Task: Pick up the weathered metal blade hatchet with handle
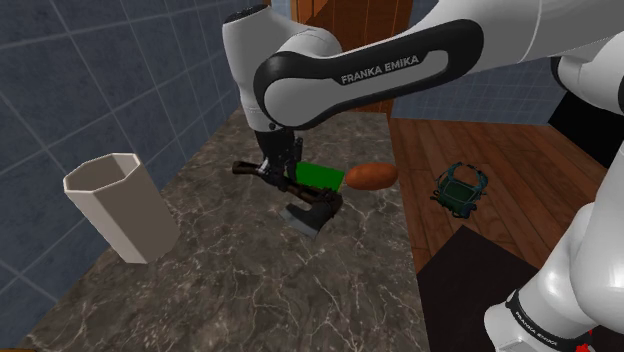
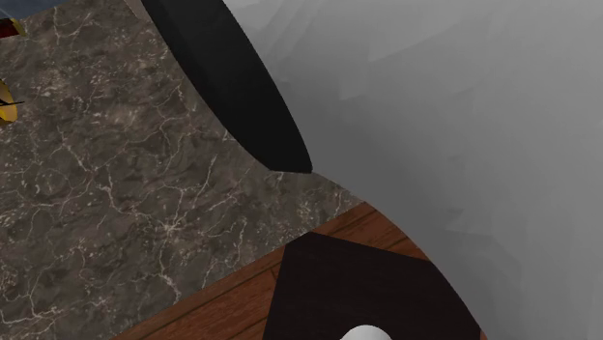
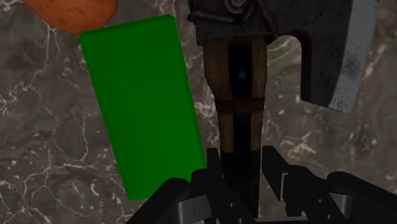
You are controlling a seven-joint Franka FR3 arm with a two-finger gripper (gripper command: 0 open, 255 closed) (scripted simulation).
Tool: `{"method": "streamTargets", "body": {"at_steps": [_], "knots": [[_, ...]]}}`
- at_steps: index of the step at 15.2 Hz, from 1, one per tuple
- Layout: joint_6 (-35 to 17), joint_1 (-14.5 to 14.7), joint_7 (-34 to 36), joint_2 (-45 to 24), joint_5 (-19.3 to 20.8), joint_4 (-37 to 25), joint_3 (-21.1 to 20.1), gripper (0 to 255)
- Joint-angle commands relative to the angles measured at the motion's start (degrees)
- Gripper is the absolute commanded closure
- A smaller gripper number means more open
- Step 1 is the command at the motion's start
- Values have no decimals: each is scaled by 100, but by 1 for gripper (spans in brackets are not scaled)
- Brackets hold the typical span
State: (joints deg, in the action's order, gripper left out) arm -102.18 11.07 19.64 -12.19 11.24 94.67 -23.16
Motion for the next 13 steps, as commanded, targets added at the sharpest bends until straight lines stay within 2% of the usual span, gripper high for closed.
{"method": "streamTargets", "body": {"at_steps": [1,11,13], "knots": [[158,11,-12,17,-13,-142,-9,255],[933,61,-92,-11,-20,-948,-30,255],[945,62,-93,-12,-19,-962,-30,255]]}}
